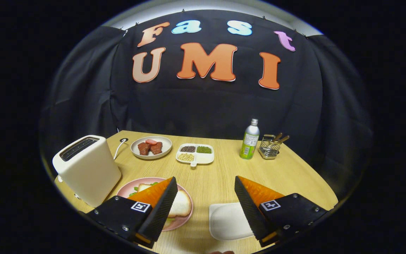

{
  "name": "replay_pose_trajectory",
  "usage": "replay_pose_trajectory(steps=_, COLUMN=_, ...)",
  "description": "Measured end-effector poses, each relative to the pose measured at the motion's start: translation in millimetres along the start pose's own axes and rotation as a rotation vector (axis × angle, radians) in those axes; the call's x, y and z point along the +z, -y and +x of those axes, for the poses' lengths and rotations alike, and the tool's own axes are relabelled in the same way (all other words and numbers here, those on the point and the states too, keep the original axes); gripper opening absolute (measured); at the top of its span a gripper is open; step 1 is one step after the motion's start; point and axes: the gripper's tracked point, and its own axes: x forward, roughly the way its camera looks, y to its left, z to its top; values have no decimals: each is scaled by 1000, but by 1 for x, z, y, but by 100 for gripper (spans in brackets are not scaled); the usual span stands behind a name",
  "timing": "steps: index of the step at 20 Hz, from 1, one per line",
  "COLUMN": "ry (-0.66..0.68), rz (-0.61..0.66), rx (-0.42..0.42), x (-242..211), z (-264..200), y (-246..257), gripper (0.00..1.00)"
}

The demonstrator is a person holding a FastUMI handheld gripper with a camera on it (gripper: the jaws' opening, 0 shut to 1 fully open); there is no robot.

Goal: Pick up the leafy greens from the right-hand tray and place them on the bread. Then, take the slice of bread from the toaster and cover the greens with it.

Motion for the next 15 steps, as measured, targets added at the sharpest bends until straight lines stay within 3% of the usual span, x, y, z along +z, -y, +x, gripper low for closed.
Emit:
replay_pose_trajectory(steps=8, ry=139, rz=2, rx=-46, x=37, z=-25, y=20, gripper=97)
replay_pose_trajectory(steps=15, ry=131, rz=7, rx=-52, x=31, z=-29, y=23, gripper=98)
